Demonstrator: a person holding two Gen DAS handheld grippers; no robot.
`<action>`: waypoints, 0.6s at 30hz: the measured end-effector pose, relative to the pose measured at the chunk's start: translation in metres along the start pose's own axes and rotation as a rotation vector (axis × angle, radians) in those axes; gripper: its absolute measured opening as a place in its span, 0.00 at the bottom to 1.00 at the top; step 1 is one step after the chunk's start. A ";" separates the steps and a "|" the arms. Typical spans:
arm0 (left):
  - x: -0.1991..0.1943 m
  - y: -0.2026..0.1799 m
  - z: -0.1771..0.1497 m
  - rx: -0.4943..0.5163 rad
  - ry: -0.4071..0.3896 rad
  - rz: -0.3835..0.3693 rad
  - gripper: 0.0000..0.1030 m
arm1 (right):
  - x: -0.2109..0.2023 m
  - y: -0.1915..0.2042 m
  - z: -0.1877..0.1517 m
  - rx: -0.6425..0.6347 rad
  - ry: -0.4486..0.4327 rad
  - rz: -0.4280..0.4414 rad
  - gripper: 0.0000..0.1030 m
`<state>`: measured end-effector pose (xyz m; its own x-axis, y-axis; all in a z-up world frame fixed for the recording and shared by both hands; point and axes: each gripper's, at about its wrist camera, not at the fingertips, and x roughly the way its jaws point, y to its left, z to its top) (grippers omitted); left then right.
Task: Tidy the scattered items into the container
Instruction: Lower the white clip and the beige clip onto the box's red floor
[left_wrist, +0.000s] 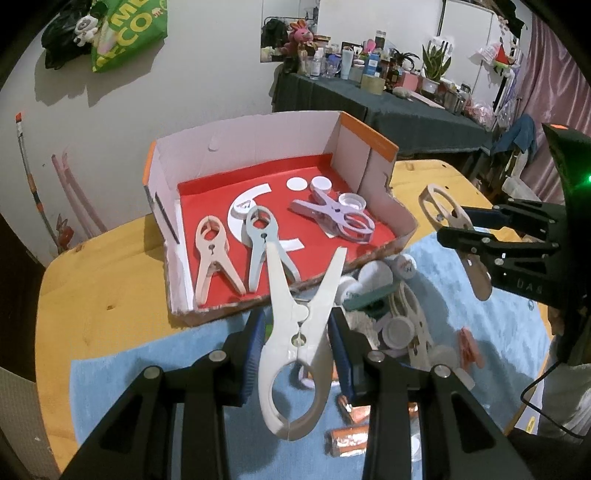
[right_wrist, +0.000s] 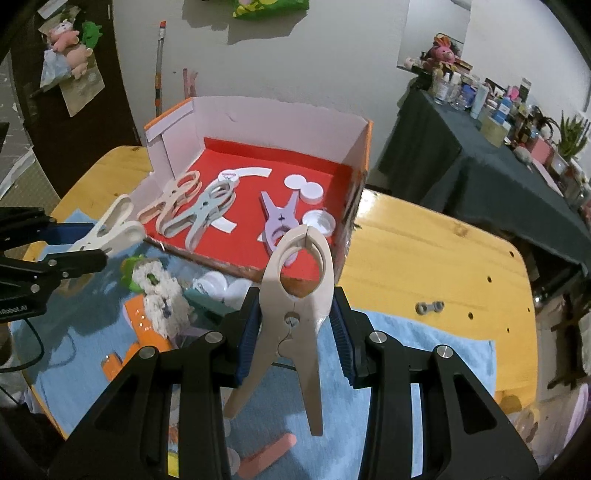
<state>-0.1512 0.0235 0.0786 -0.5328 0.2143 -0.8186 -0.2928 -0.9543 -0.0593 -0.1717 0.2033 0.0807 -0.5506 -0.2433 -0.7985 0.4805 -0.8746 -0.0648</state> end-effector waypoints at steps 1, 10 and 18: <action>0.001 0.000 0.002 -0.001 0.000 0.000 0.36 | 0.001 0.000 0.003 -0.003 -0.001 0.002 0.34; 0.018 0.003 0.029 -0.016 0.015 -0.011 0.36 | 0.017 0.007 0.030 -0.024 0.001 0.037 0.34; 0.042 0.010 0.054 -0.052 0.033 -0.011 0.36 | 0.045 0.009 0.051 -0.021 0.033 0.061 0.34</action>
<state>-0.2191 0.0338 0.0745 -0.5026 0.2190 -0.8363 -0.2564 -0.9616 -0.0977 -0.2271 0.1632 0.0747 -0.4973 -0.2814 -0.8207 0.5270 -0.8494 -0.0280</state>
